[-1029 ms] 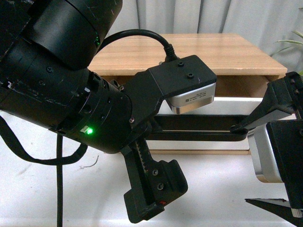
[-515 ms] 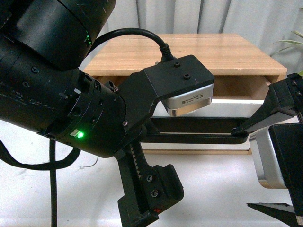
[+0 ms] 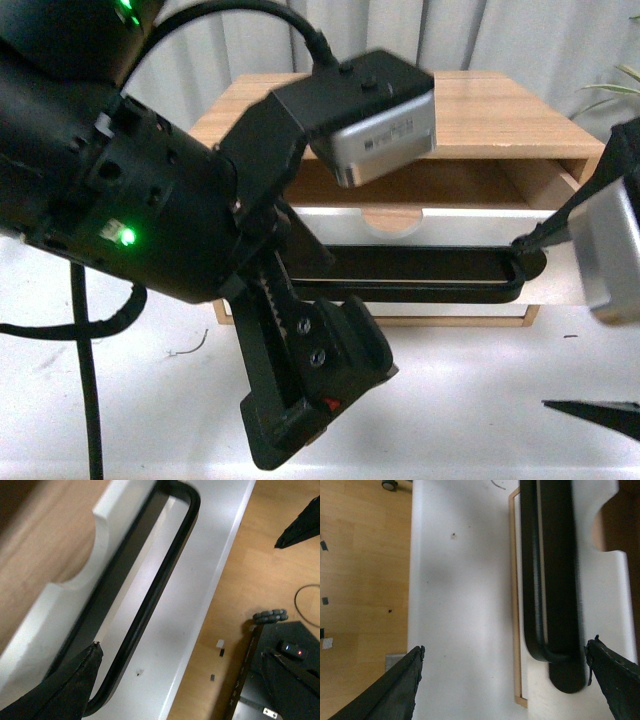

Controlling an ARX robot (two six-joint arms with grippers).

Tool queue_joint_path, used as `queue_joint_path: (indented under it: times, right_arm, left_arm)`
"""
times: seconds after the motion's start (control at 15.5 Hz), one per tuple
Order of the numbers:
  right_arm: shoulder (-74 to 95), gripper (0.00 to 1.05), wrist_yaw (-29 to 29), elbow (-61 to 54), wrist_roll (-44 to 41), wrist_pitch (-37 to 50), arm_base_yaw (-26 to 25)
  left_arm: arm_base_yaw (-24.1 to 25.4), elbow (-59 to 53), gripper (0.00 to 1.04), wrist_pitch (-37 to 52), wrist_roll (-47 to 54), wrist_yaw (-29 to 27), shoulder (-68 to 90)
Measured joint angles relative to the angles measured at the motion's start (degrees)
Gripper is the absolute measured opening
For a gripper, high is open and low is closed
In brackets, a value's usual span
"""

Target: Pull drawer

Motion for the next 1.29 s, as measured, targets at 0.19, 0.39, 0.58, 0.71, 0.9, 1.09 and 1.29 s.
queue_joint_path:
  times: [0.19,0.39,0.58,0.71,0.9,1.09,1.29]
  right_arm:
    - [-3.15,0.98,-2.64,1.53,2.99,-0.59,-0.77]
    - [-7.17,0.98,-5.11,0.46,22.8,12.94,-4.55]
    - [-12.37,0.98,19.04,-12.2,76.08,38.75,-14.69]
    - [-13.33,0.98,20.04,-13.99,80.65,39.76,-15.98]
    - [-14.38,0.98,21.55,-15.82,83.84,40.48,-16.76]
    - [-15.02,0.98,21.92,-16.31,85.46,39.91,-16.76]
    - [-21.0,0.7,27.5,-24.33,83.08,52.83,-15.34]
  left_arm:
    - [0.72,0.2,0.98,0.2,-3.08,3.8,-4.9]
    - [9.53,-2.36,0.98,12.39,-13.94,6.43,-10.75]
    - [26.6,-17.05,0.98,29.9,-37.68,-10.91,-21.22]
    - [27.91,-19.71,0.98,31.34,-38.49,-13.03,-23.32]
    - [30.01,-22.73,0.98,31.78,-40.13,-15.32,-25.57]
    - [31.8,-25.03,0.98,31.61,-41.03,-16.74,-26.88]
    - [33.07,-37.59,0.67,54.23,-36.72,-18.05,-31.61]
